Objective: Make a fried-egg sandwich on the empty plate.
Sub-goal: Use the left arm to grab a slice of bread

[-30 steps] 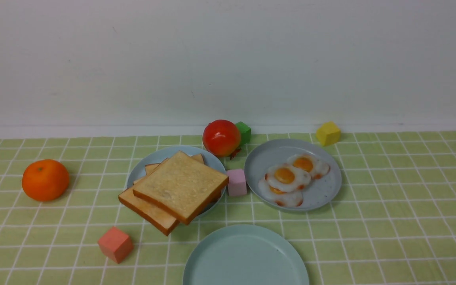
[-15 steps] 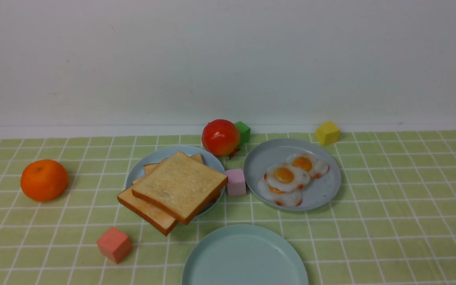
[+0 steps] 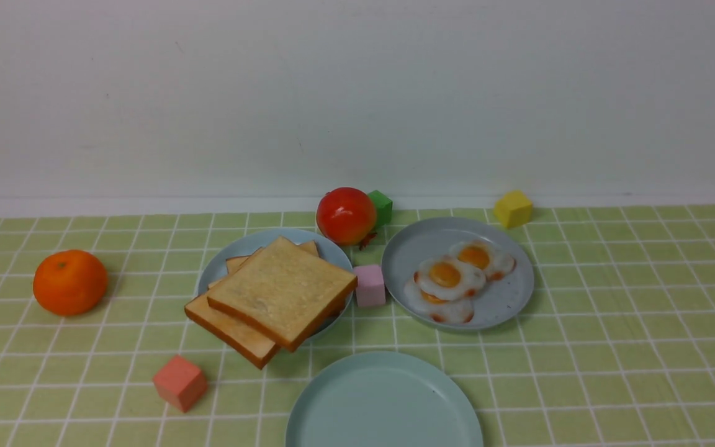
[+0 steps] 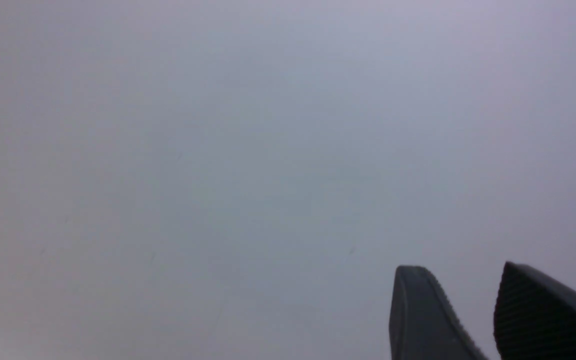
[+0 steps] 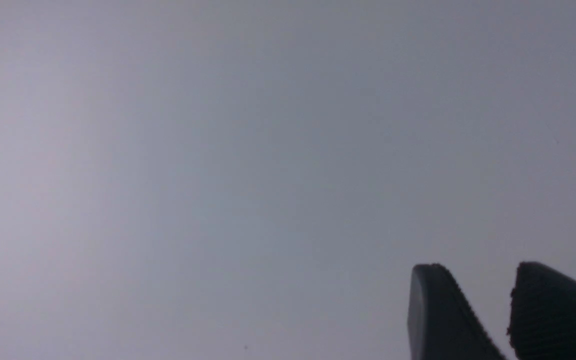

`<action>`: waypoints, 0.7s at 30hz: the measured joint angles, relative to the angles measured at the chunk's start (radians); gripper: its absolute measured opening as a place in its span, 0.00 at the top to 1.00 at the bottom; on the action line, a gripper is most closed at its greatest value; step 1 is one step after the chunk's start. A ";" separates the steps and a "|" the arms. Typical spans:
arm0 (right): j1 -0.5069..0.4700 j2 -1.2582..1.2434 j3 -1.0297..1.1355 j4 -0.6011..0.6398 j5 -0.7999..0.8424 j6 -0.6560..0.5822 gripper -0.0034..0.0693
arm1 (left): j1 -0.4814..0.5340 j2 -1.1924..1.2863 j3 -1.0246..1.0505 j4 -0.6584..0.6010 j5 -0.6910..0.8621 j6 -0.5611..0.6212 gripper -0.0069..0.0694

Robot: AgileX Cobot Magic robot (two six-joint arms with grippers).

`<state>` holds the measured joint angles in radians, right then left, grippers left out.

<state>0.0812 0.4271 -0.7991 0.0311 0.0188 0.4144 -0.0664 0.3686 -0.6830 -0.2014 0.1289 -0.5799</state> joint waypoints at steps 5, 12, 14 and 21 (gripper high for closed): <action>0.000 0.254 -0.237 -0.066 0.316 -0.006 0.62 | 0.000 0.310 -0.222 0.028 0.357 0.004 0.60; 0.000 0.471 -0.258 -0.094 0.616 -0.047 0.62 | 0.000 0.671 -0.262 0.039 0.508 0.024 0.60; 0.000 0.517 -0.258 -0.036 0.693 -0.073 0.62 | 0.000 0.781 -0.273 -0.007 0.544 0.066 0.60; 0.066 0.582 -0.258 0.203 0.765 -0.344 0.62 | 0.000 1.129 -0.478 -0.167 0.712 0.374 0.60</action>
<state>0.1467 1.0095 -1.0568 0.2340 0.7838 0.0701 -0.0664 1.4971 -1.1611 -0.3686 0.8406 -0.2058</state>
